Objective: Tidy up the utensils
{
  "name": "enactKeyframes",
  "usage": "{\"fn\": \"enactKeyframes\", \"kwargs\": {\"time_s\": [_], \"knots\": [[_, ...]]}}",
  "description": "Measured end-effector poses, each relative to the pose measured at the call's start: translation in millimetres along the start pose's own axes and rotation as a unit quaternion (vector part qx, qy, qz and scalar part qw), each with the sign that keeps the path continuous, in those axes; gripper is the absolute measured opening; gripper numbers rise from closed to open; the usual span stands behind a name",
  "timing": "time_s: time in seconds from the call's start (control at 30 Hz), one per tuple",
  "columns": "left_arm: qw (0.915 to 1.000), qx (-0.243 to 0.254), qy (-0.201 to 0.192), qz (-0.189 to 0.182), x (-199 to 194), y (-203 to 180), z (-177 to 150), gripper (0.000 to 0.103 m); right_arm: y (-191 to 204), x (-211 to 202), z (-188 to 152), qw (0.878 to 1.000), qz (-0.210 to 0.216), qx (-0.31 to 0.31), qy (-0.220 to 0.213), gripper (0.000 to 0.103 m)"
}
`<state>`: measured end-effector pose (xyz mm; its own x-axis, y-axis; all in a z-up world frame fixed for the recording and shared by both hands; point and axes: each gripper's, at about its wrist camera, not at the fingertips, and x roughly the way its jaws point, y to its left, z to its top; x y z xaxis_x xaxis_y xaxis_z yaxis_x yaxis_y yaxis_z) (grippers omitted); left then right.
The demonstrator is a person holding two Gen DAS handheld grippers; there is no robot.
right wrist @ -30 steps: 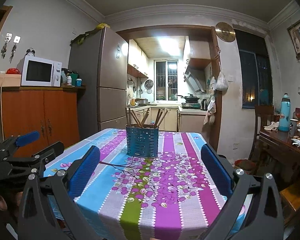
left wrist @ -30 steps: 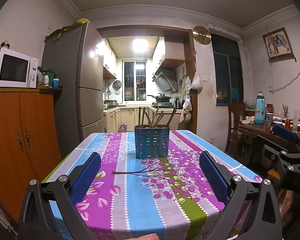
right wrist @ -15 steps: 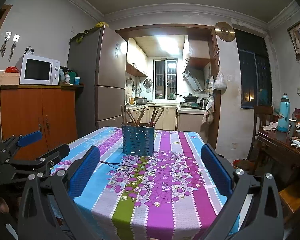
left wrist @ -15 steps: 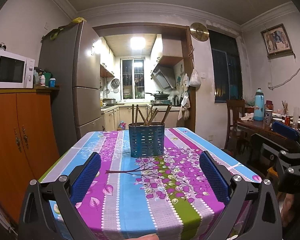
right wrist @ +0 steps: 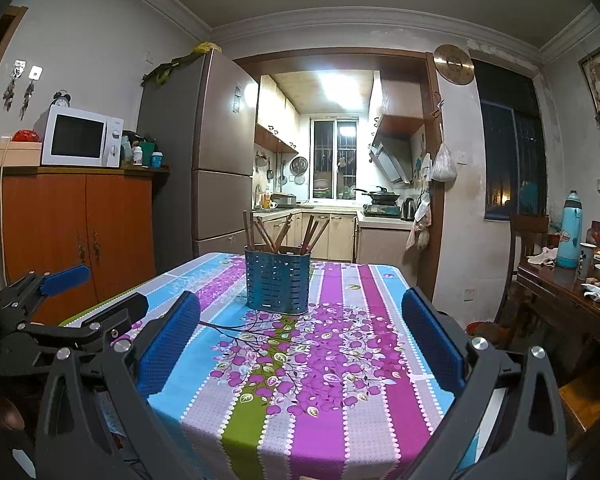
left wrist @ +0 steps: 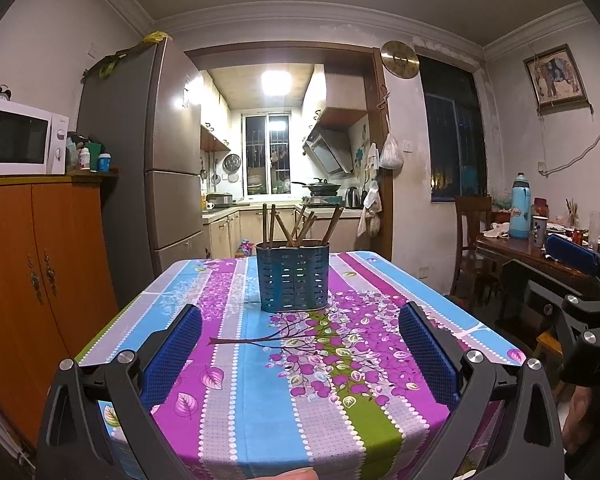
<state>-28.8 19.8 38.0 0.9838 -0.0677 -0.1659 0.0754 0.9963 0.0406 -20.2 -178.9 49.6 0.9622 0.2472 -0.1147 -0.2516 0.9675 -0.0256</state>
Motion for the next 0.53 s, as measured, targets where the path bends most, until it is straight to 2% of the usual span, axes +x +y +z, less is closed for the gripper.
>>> {"fn": "enactKeyframes", "kwargs": {"time_s": [0.23,0.4,0.53], "knots": [[1.0000,0.001,-0.006,0.004,0,2,0,0.098,0,3,-1,1.000,0.002,-0.002,0.003,0.098],[0.9998,-0.007,0.017,0.009,9,6,0,0.098,-1,4,1,1.000,-0.001,-0.003,0.002,0.098],[0.9997,-0.008,0.018,0.012,11,8,1,0.098,2,4,0,1.000,-0.002,-0.006,0.003,0.098]]}}
